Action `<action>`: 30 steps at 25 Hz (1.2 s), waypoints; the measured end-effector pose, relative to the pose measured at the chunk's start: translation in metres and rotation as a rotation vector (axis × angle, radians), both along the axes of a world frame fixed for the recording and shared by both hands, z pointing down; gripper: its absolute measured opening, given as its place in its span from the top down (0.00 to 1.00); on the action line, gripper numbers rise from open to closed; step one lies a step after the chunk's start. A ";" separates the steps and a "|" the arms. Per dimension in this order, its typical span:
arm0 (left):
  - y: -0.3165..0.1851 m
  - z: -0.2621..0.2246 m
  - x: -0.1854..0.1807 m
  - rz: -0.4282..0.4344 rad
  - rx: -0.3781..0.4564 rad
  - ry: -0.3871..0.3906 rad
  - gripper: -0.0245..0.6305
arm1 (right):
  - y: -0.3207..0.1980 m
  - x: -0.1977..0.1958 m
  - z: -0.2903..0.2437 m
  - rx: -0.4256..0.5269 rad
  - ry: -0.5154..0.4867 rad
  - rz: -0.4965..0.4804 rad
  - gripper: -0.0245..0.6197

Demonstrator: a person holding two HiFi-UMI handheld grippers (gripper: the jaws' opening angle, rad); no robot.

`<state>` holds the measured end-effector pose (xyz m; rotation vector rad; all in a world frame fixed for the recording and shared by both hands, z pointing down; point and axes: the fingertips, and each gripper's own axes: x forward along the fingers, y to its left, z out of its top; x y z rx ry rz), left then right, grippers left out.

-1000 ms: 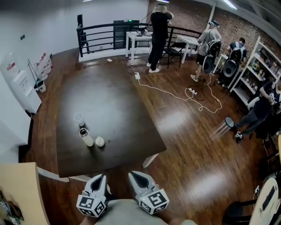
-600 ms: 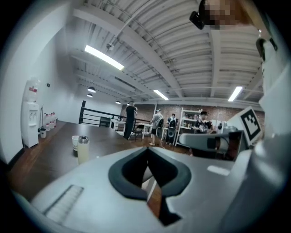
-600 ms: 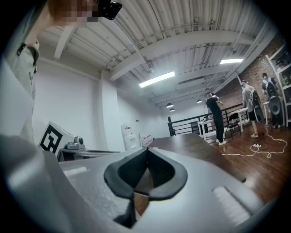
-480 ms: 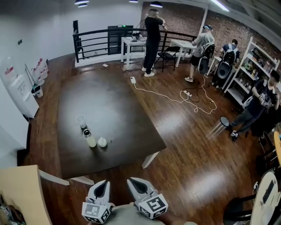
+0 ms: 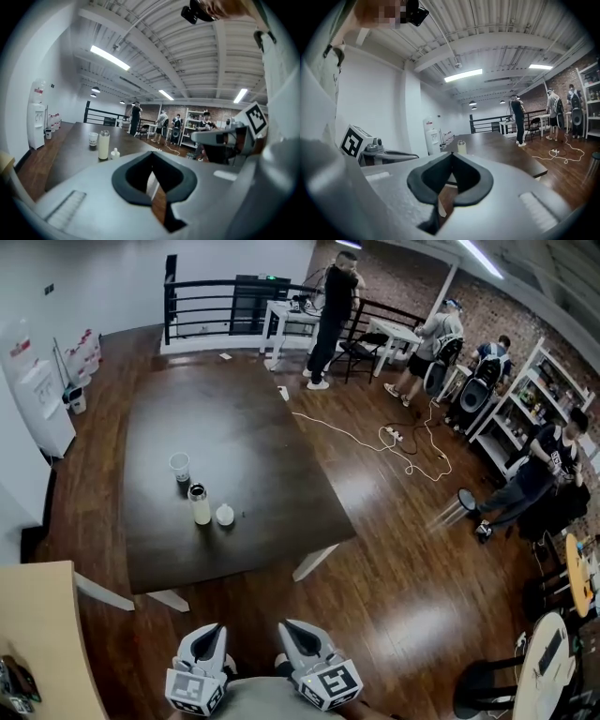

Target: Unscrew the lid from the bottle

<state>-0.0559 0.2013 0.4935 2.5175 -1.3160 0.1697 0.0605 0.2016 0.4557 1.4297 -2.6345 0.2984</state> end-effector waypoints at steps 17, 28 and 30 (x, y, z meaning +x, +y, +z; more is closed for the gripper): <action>0.015 -0.004 0.081 -0.006 0.007 -0.026 0.96 | 0.015 0.046 0.006 0.022 -0.042 -0.070 0.96; 0.009 -0.001 0.089 -0.023 -0.007 -0.001 0.96 | 0.007 0.055 0.010 -0.001 -0.053 -0.086 0.96; 0.007 0.001 0.085 -0.016 -0.004 -0.009 0.96 | 0.004 0.053 0.009 -0.002 -0.064 -0.075 0.96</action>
